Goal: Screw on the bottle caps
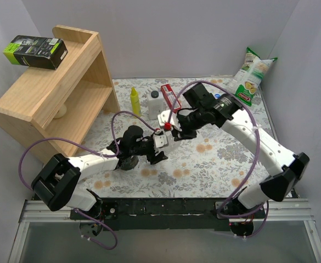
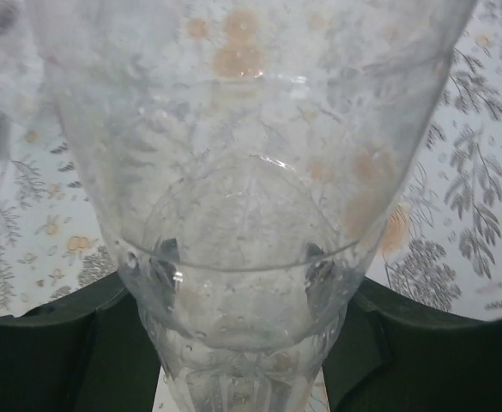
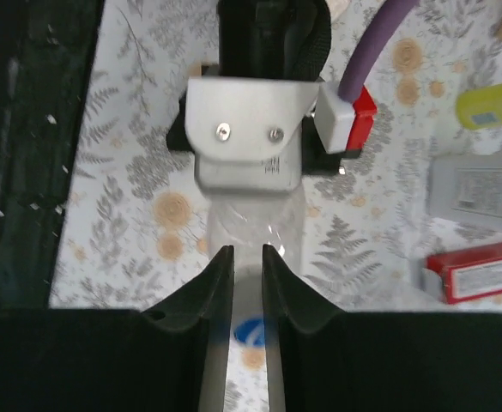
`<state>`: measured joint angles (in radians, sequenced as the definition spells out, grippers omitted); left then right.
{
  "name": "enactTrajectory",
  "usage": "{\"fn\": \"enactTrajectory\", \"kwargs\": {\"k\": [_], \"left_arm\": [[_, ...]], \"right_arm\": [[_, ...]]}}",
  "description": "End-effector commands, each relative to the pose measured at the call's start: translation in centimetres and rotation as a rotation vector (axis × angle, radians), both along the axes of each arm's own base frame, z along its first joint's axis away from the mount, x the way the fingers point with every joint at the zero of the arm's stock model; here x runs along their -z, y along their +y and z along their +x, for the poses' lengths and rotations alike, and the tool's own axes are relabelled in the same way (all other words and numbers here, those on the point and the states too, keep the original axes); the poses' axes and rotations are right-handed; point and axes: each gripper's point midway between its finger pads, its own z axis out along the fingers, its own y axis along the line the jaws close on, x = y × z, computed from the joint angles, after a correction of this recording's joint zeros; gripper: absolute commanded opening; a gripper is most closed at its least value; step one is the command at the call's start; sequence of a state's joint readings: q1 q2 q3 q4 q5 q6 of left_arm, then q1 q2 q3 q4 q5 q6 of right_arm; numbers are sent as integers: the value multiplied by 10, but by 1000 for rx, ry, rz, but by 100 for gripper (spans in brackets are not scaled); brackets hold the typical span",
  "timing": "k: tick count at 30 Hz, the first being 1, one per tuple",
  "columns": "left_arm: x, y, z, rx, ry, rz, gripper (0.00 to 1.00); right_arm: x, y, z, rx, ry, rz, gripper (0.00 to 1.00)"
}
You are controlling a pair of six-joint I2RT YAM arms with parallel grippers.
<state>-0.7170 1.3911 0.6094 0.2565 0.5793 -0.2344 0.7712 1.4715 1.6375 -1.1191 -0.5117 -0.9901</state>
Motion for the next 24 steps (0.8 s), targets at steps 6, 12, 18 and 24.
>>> {"fn": "enactTrajectory", "kwargs": {"k": [6, 12, 18, 24], "left_arm": [[-56, -8, 45, -230, -123, -159, 0], [-34, -5, 11, -120, -21, -129, 0], [-43, -9, -7, -81, 74, -207, 0], [-55, -13, -9, -79, 99, -252, 0]], "right_arm": [[-11, 18, 20, 278, 381, 53, 11], [-78, 16, 27, 172, 244, 263, 45], [-68, 3, 15, 207, 190, 305, 58], [-54, -1, 13, 246, 227, 275, 59]]}}
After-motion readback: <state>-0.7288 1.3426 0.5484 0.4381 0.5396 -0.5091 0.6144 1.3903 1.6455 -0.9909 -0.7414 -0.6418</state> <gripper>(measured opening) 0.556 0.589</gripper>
